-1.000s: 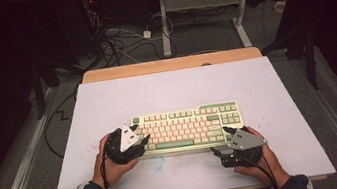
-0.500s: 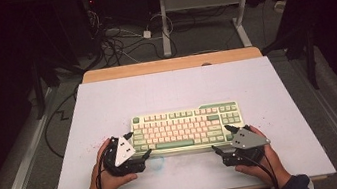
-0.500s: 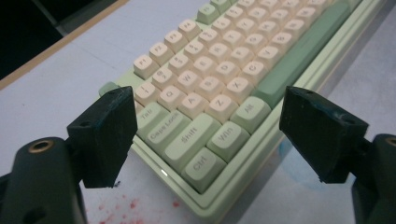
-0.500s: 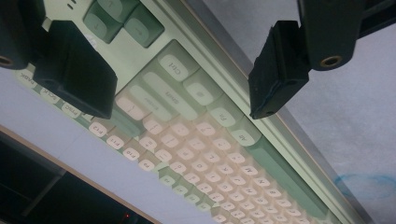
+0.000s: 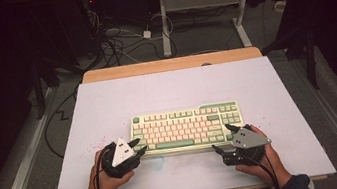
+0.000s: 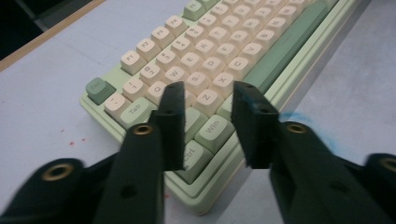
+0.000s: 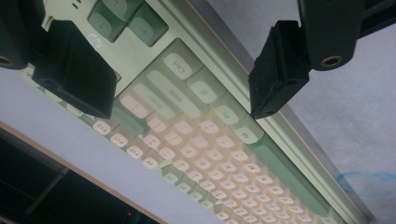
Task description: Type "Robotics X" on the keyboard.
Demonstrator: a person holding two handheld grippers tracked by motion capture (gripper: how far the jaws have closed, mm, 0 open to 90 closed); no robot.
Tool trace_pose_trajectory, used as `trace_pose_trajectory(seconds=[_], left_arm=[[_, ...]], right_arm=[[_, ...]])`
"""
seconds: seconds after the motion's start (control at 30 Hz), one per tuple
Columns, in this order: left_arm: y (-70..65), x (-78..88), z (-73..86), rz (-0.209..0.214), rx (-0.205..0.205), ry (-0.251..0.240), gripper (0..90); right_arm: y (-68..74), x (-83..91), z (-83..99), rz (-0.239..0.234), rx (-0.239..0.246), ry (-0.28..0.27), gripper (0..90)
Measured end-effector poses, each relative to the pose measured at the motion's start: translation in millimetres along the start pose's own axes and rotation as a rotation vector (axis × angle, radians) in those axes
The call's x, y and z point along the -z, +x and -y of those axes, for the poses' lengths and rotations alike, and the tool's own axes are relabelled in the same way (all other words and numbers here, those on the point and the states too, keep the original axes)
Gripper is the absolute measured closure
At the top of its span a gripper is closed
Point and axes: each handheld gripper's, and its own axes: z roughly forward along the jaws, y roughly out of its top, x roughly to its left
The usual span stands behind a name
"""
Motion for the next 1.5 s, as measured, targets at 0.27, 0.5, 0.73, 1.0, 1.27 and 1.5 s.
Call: trace_pose_trajectory(seconds=[0.27,0.5,0.73,1.0,1.27,1.5], left_arm=[[-11.4,-9.1,-6.1,0.049,-0.026,0.037,87.5],[-20.6,-27.6,-10.4,0.043,-0.033,0.056,87.1],[-28.7,-42.0,-9.4,0.04,-0.055,0.087,86.7],[-34.9,-58.5,-7.0,0.042,-0.077,0.129,86.8],[-38.3,-62.4,-3.0,0.055,-0.086,0.147,86.4],[-38.2,-62.7,3.0,0.053,-0.102,0.173,87.1]], right_arm=[[-0.2,-0.9,0.0,0.003,0.004,0.004,24.2],[-0.4,-1.3,0.0,0.003,0.004,0.004,24.2],[0.0,-1.9,0.1,0.002,0.004,0.007,24.3],[0.8,-3.3,0.7,-0.001,0.007,0.014,24.3],[1.2,-3.4,1.1,-0.007,0.012,0.016,24.3],[1.8,-3.7,1.2,-0.01,0.012,0.02,24.3]])
